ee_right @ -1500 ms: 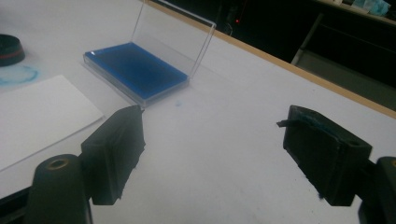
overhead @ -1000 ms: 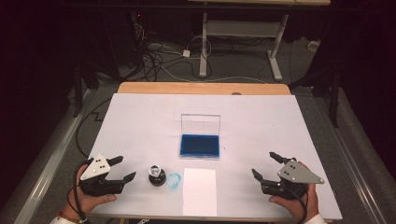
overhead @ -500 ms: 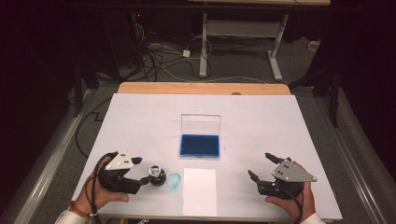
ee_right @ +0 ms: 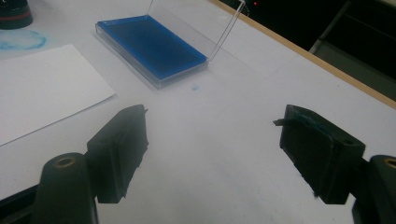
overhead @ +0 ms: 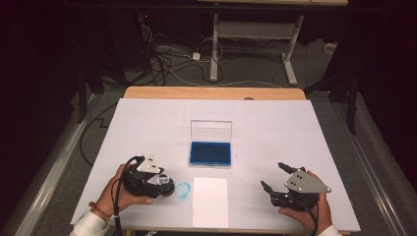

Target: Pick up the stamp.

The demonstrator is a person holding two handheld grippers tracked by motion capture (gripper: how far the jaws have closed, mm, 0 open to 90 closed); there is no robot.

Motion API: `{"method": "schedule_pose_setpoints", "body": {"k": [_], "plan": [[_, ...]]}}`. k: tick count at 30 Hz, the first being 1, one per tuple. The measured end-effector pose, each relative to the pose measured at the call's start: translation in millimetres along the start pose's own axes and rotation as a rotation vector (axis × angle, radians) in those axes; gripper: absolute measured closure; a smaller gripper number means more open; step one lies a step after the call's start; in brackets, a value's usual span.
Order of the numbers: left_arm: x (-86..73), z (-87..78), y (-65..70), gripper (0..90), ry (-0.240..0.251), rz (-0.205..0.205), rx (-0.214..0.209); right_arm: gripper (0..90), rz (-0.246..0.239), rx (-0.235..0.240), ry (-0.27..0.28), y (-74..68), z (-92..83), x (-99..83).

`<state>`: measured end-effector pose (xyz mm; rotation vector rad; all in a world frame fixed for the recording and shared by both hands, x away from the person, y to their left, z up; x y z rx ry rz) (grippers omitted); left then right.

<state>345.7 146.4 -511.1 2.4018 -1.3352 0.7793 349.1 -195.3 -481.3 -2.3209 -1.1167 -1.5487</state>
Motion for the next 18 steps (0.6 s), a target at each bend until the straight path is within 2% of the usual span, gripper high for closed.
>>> {"method": "schedule_pose_setpoints", "body": {"k": [4,10,18], "plan": [[-0.1,2.0,1.3,44.4,0.004,-0.001,-0.023,23.2,-0.003,-0.001,-0.001,-0.9,1.0,0.2],[0.5,1.8,3.0,51.8,-0.001,0.015,-0.029,23.6,-0.011,0.0,-0.004,-2.4,1.6,0.2],[1.7,2.7,4.0,54.2,0.001,0.033,-0.009,24.6,-0.015,0.009,-0.007,-4.2,2.3,-0.3]]}}
Point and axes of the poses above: each handheld gripper's, and its own axes: z roughly forward along the jaws, x roughly out of its top, y roughly to its right, the point moved 10 cm from there along z, roughly forward along the jaws
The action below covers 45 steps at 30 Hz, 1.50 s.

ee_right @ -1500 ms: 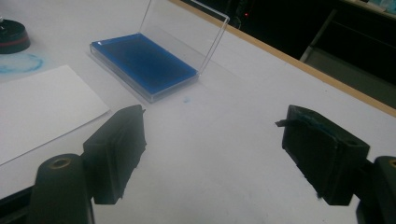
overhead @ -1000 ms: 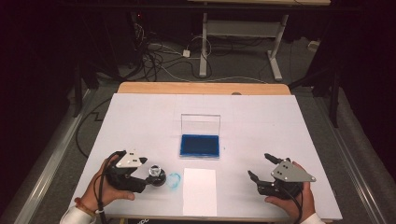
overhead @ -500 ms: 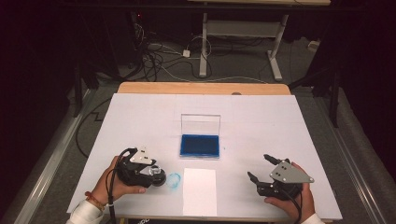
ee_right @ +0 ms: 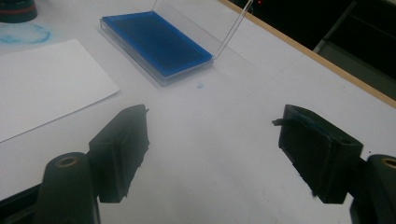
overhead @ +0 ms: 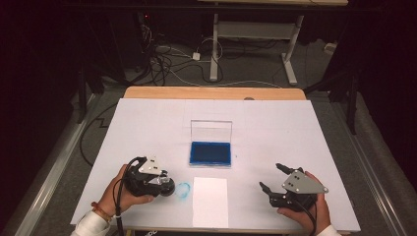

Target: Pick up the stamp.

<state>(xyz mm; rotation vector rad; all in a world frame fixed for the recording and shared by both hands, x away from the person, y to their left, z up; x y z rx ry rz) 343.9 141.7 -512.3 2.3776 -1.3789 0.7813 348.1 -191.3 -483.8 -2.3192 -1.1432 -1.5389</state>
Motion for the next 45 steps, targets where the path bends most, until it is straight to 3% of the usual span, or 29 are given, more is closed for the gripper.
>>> {"method": "schedule_pose_setpoints", "body": {"k": [9,11,14,19,45], "plan": [[-0.1,0.1,0.8,54.5,0.019,0.012,0.014,25.5,-0.001,0.002,0.0,0.0,-0.6,-0.2],[0.7,-0.8,-1.5,54.5,0.035,0.008,0.043,25.5,-0.001,0.005,0.001,-0.1,-0.6,-0.3],[1.4,-2.4,-0.9,54.5,0.047,0.009,0.026,25.5,0.004,0.003,0.005,0.9,-0.7,0.0],[1.8,-7.8,-3.6,54.5,0.057,0.015,0.044,25.3,0.007,0.005,0.01,1.3,-1.2,0.7],[11.8,-26.9,-20.9,54.5,0.158,-0.022,0.09,24.0,-0.001,-0.015,0.026,9.1,-0.1,3.3]]}}
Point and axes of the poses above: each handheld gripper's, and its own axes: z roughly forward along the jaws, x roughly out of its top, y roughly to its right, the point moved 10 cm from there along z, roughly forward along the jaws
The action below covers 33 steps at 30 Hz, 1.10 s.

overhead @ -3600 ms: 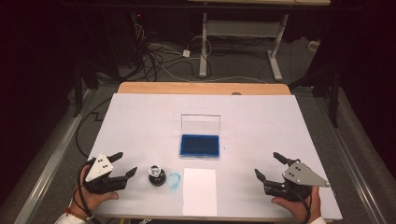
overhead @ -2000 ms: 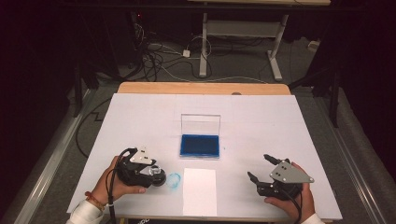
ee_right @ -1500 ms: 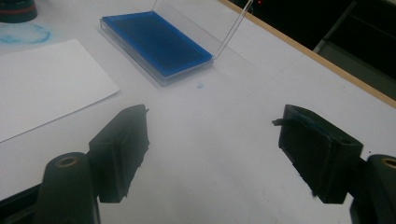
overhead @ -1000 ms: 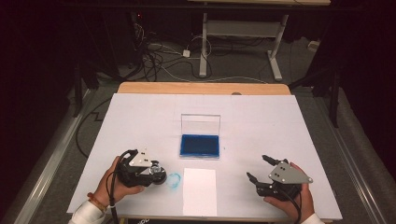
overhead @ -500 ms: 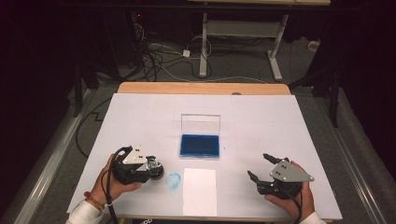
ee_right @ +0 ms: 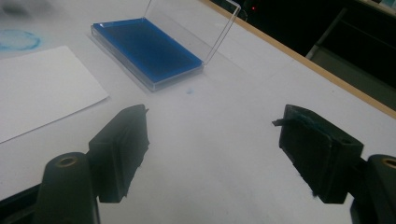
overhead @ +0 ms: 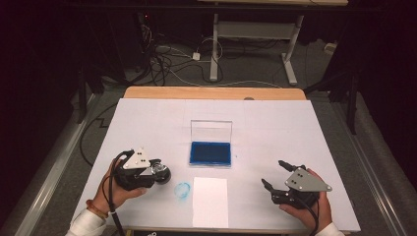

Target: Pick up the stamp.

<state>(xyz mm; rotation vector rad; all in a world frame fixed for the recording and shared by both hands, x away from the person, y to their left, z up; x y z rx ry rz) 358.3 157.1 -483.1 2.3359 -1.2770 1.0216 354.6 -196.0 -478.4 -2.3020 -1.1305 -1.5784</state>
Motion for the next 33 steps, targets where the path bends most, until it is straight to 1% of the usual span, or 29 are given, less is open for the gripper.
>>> {"method": "schedule_pose_setpoints", "body": {"k": [6,13,19,26,29,33], "plan": [[3.2,-5.5,-2.8,54.4,0.018,-0.007,0.015,24.1,-0.008,0.006,-0.004,-2.1,3.0,0.7],[9.9,-11.7,-6.0,54.4,0.041,-0.005,0.031,24.1,-0.014,0.009,-0.002,-3.7,4.1,2.1],[16.1,-13.5,-8.8,54.4,0.06,-0.003,0.025,24.7,-0.011,0.009,-0.001,-3.7,2.1,0.8],[17.0,-10.3,-8.1,54.4,0.053,0.009,0.017,26.1,0.002,0.009,0.005,-3.9,-1.1,0.0],[17.2,-10.5,-7.7,54.4,0.055,0.016,0.021,25.9,0.005,0.005,0.004,-3.5,-2.1,-0.7],[18.9,-12.0,-8.1,54.4,0.065,0.013,0.026,24.9,0.008,-0.001,-0.001,-2.8,-2.4,-2.0]]}}
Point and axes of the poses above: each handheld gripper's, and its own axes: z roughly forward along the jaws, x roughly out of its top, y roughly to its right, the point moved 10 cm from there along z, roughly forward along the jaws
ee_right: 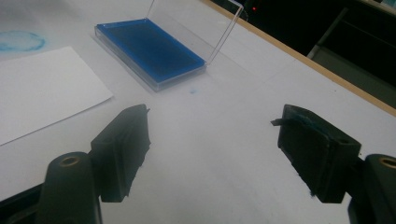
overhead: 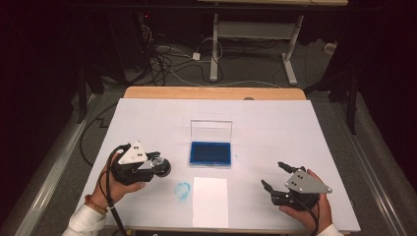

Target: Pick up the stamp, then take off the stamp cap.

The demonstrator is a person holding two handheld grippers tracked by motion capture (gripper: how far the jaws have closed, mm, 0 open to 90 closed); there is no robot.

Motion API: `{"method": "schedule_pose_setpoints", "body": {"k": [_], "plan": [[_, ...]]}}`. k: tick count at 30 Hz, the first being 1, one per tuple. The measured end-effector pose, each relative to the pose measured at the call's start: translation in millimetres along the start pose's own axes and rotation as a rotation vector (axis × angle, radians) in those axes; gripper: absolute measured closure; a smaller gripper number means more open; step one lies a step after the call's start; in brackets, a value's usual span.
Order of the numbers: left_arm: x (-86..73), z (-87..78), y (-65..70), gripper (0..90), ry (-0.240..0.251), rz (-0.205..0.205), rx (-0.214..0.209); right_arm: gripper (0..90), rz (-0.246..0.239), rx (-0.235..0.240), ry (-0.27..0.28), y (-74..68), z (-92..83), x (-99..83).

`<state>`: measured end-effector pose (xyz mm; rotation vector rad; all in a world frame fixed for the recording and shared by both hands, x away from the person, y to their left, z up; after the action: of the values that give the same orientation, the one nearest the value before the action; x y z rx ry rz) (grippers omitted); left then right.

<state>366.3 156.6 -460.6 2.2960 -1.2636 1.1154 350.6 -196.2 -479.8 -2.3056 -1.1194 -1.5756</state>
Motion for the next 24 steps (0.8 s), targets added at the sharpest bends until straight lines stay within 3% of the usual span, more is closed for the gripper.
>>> {"method": "schedule_pose_setpoints", "body": {"k": [9,24], "plan": [[7.4,-0.5,0.3,54.5,0.023,-0.001,-0.012,24.9,0.006,0.001,-0.015,-0.8,0.1,-2.9],[36.3,10.8,3.8,54.5,0.079,0.008,-0.047,24.1,0.001,0.034,-0.028,-5.9,5.8,-3.9]]}}
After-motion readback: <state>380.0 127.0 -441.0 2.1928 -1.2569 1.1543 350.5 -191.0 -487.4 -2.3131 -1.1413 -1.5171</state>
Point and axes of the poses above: each handheld gripper's, and its own axes: z roughly forward along the jaws, x roughly out of its top, y roughly to its right, the point moved 10 cm from there along z, roughly forward along the jaws
